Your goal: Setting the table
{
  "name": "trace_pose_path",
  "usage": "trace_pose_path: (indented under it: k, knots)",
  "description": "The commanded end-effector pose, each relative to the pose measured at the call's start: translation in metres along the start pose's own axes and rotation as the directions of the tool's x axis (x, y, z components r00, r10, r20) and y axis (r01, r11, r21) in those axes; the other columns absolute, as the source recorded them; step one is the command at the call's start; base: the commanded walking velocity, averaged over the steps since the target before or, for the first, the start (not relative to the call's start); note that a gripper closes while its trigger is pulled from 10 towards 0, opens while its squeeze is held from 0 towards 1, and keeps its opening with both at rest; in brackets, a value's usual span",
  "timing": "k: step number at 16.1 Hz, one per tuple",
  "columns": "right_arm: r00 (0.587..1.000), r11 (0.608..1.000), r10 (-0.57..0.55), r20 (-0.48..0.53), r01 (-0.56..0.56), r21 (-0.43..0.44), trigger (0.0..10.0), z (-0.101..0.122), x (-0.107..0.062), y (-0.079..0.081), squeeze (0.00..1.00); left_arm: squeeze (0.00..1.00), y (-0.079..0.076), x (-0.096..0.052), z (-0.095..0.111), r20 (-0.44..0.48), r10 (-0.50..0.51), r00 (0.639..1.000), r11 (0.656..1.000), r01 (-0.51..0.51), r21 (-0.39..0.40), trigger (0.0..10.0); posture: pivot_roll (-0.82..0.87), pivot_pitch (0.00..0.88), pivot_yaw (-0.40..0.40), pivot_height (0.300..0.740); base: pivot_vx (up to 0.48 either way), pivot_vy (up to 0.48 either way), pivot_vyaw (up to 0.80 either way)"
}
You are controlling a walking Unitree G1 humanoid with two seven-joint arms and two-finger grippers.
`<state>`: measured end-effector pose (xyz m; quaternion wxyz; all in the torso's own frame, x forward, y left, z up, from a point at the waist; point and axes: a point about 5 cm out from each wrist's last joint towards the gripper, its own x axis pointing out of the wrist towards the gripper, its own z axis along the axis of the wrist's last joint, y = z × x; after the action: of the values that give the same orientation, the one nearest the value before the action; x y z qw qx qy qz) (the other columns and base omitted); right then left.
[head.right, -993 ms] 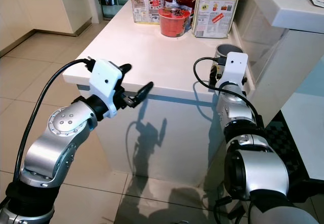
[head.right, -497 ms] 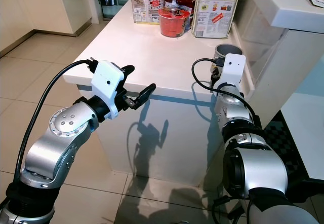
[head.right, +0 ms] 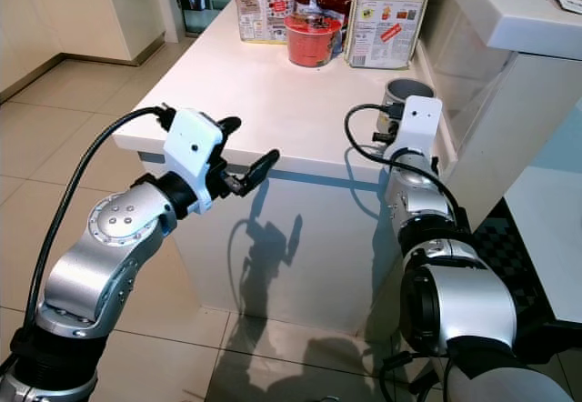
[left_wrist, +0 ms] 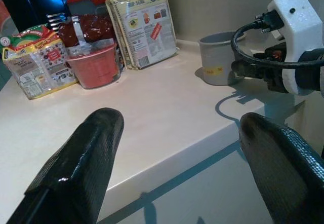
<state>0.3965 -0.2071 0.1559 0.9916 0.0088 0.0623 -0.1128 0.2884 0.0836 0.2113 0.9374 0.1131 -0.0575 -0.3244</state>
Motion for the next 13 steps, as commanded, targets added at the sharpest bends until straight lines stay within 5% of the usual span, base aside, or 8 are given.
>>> trace_pose_path:
  k: [1,5,8,10,12,13]
  knots:
    - [1.0,1.0,0.004,0.028,-0.004,0.027,0.0,0.008,0.001,0.004,0.0,0.0,0.002,0.001,-0.001,0.001,0.017,1.0,1.0,-0.017,0.002,10.0,0.03,0.0,0.001,0.74,0.0,0.0,0.0]
    - [0.99,0.996,0.058,0.127,-0.065,0.054,0.0,0.004,-0.008,0.008,0.0,0.0,0.018,-0.001,-0.011,-0.029,0.182,0.983,0.983,-0.182,0.001,10.0,0.02,0.0,-0.003,0.74,0.0,0.0,0.0]
    - [0.948,0.982,0.142,0.285,-0.171,0.077,0.0,0.012,-0.037,0.008,0.0,0.0,0.028,-0.005,-0.012,-0.029,0.265,0.964,0.964,-0.264,0.016,10.0,0.02,0.0,0.001,0.74,0.0,0.0,0.0]
    - [0.885,0.958,0.246,0.396,-0.283,0.037,0.0,0.018,-0.081,0.012,0.0,0.0,0.038,-0.009,-0.011,-0.017,0.337,0.941,0.941,-0.337,-0.012,10.0,0.0,0.0,0.011,0.74,0.0,0.0,0.0]
    - [0.847,0.944,0.295,0.443,-0.33,0.003,0.0,0.017,-0.107,0.015,0.0,0.0,0.039,-0.012,-0.015,-0.019,0.354,0.935,0.935,-0.354,0.002,10.0,-0.01,0.0,0.009,0.74,0.0,0.0,0.0]
    - [0.797,0.922,0.368,0.479,-0.379,-0.079,0.0,0.012,-0.136,0.016,0.0,0.0,0.035,-0.019,-0.021,-0.022,0.354,0.935,0.935,-0.354,0.013,10.0,-0.01,0.0,0.005,0.74,0.0,0.0,0.0]
